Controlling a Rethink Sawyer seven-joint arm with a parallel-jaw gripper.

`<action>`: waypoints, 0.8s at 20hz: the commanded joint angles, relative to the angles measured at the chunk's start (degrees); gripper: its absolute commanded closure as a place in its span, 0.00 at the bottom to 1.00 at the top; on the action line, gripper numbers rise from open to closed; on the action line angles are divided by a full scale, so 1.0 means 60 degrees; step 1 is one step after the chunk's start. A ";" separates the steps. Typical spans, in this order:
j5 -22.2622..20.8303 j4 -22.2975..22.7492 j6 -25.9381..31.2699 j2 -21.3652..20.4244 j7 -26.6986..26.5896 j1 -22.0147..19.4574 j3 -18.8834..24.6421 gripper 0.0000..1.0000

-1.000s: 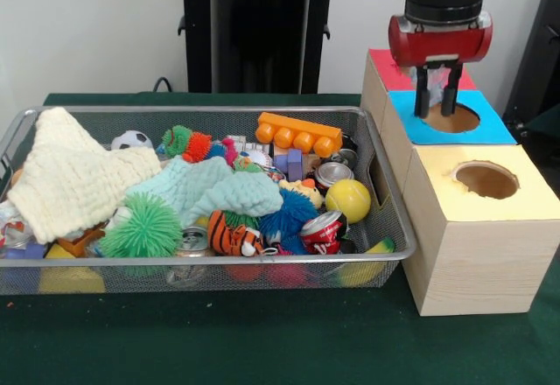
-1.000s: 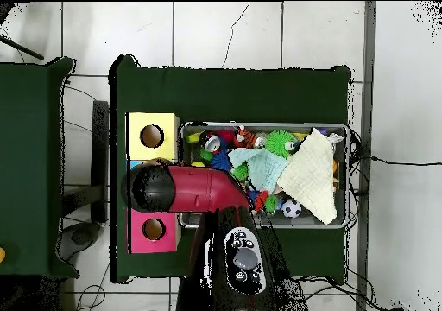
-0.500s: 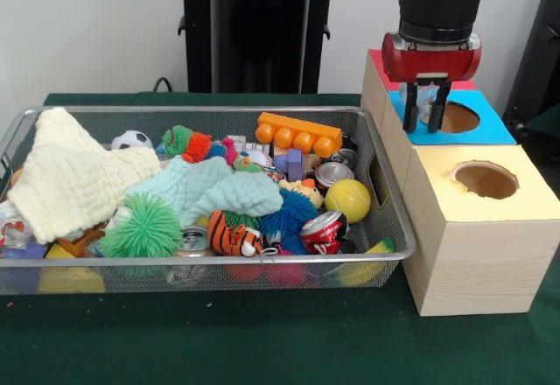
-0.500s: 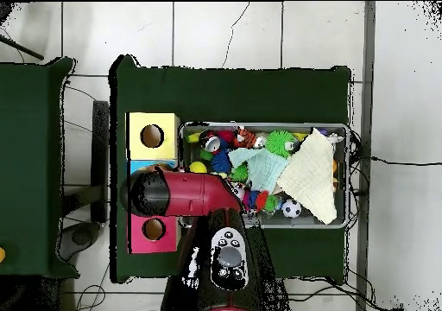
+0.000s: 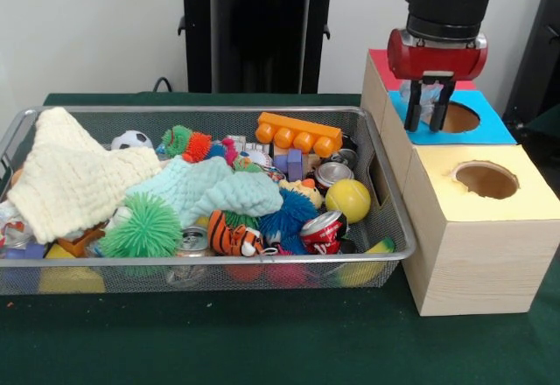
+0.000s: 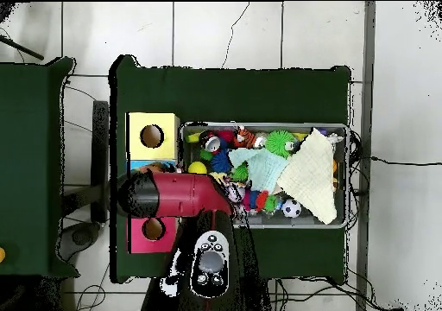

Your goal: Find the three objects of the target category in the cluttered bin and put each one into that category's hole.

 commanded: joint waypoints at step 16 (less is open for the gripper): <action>0.0742 -0.0184 0.0870 -0.0036 0.2288 0.0370 -0.0572 1.00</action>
